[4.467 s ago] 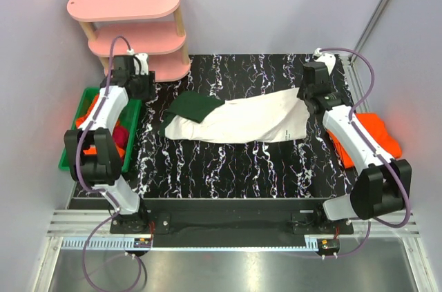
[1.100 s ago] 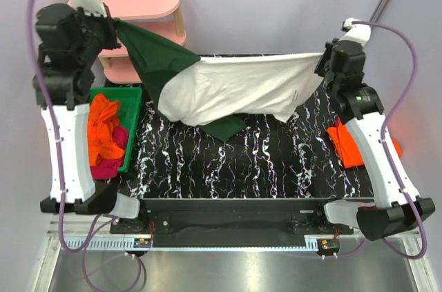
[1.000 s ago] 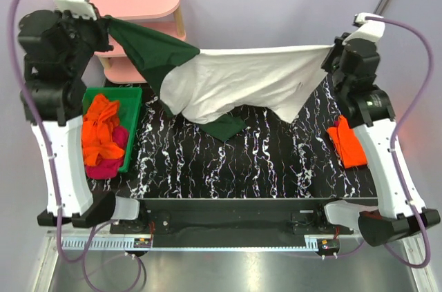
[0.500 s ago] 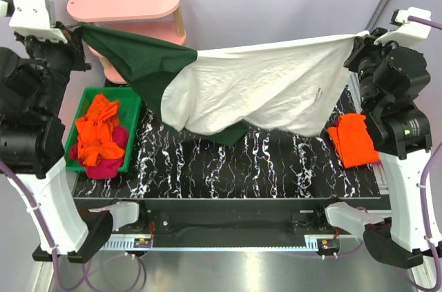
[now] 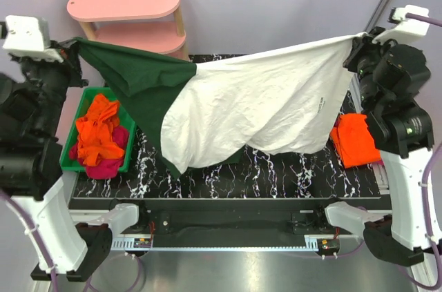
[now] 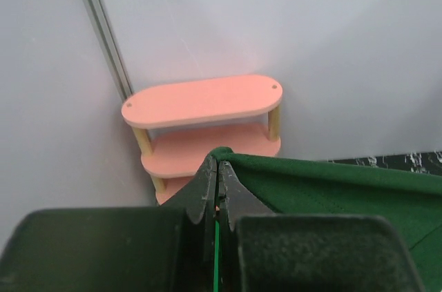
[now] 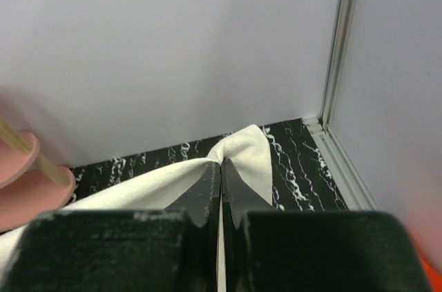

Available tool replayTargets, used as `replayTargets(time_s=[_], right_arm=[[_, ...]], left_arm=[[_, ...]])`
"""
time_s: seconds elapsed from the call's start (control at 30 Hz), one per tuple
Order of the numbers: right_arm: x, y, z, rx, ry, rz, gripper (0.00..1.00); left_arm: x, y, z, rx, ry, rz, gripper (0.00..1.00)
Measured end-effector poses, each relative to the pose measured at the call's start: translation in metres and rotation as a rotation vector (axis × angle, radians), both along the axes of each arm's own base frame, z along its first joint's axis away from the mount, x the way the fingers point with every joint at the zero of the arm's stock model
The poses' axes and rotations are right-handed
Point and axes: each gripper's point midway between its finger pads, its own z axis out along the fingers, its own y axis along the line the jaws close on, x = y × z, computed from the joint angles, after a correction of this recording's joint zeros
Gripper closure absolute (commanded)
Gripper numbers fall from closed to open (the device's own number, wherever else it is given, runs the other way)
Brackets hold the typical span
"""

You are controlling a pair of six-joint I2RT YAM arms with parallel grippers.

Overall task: Fold and stack the t-shirts
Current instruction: Flatten out the tshirt

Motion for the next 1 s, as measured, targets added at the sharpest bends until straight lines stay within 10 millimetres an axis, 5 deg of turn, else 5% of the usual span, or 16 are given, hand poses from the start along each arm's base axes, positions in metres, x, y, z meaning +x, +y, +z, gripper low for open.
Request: replayTargets(time_s=[0.13, 0.43, 0.53, 0.67, 0.83, 1.0], right_arm=[[0.034, 0.008, -0.028, -0.033, 0.084, -0.012, 1.0], [0.183, 0.04, -0.086, -0.125, 0.24, -0.038, 1.0], [0.211, 0.041, -0.095, -0.127, 0.248, -0.043, 1.0], [0.214, 0.04, -0.07, -0.111, 0.189, -0.035, 1.0], [0.196, 0.037, 0.0, -0.064, 0.009, -0.029, 1.0], [0.158, 0.032, 0.042, -0.042, -0.088, -0.015, 1.0]], left_arm=[[0.04, -0.002, -0.034, 0.001, 0.118, -0.003, 1.0], [0.2, -0.005, -0.054, 0.034, 0.226, 0.001, 1.0], [0.233, -0.005, -0.071, 0.043, 0.26, 0.003, 1.0], [0.247, -0.005, -0.078, 0.053, 0.265, 0.004, 1.0], [0.238, -0.003, -0.032, 0.058, 0.11, 0.016, 1.0], [0.203, -0.002, 0.014, 0.053, -0.024, 0.02, 1.0]])
